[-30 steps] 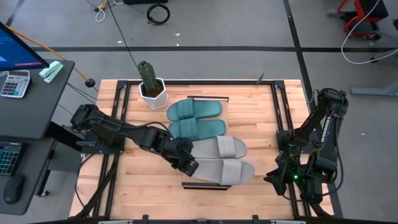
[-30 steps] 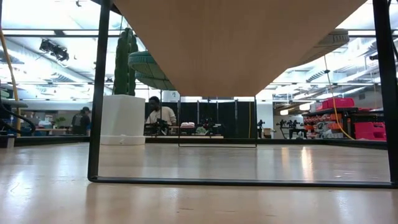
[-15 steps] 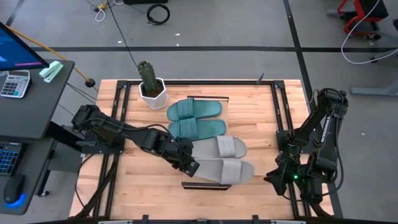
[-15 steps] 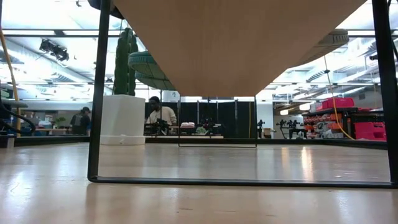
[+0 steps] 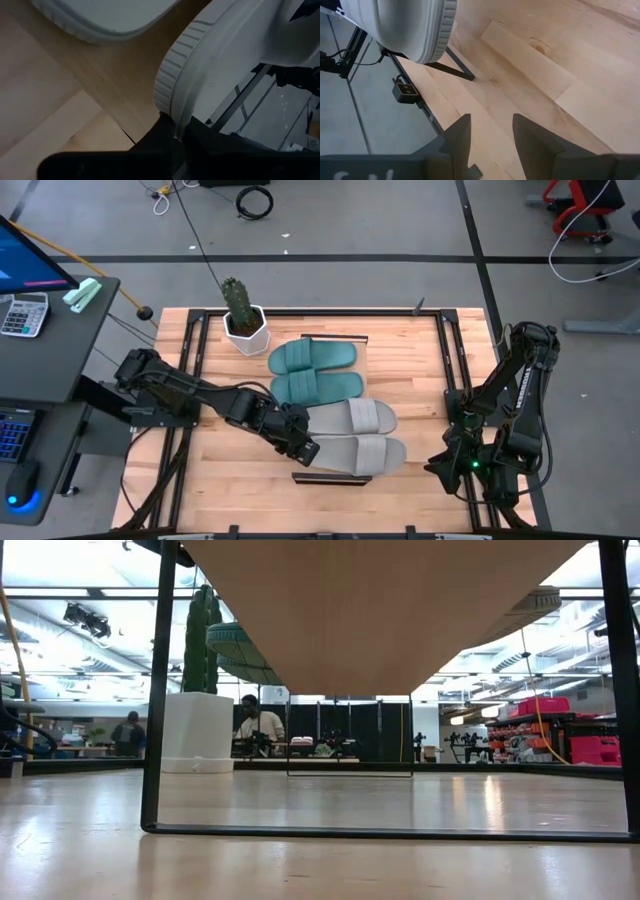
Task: Pick and place slides into the shelf
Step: Put the gray slide on the shelf, then return to Home Position
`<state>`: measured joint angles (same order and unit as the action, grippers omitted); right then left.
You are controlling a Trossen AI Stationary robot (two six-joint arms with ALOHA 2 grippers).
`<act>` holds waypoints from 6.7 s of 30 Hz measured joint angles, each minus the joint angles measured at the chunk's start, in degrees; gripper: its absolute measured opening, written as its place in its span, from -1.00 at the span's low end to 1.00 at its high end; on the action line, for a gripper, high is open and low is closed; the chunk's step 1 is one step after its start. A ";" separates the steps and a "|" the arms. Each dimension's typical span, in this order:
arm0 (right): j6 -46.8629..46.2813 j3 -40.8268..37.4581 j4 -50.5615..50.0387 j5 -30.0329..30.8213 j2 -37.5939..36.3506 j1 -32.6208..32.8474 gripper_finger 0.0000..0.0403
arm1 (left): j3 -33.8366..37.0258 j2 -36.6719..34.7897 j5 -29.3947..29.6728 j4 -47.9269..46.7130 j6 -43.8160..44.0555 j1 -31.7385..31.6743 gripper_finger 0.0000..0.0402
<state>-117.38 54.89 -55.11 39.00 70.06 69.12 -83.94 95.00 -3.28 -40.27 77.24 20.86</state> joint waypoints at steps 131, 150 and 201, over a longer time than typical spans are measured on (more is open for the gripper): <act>35.60 4.82 -14.49 -9.09 -21.77 -16.96 -0.98 | -0.09 -9.63 21.39 -9.11 -33.46 -1.05 -0.98; 73.27 14.91 -4.44 -19.27 -17.20 -38.69 -0.99 | 2.98 -9.72 3.12 28.04 -61.94 -16.39 -0.99; 80.13 14.80 8.68 -46.82 -4.22 -65.30 -1.00 | 80.38 -62.64 14.23 91.75 -67.22 -14.69 -1.00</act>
<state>-37.26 69.69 -46.44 -7.82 65.84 3.82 -3.56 32.36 10.95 51.48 10.03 6.17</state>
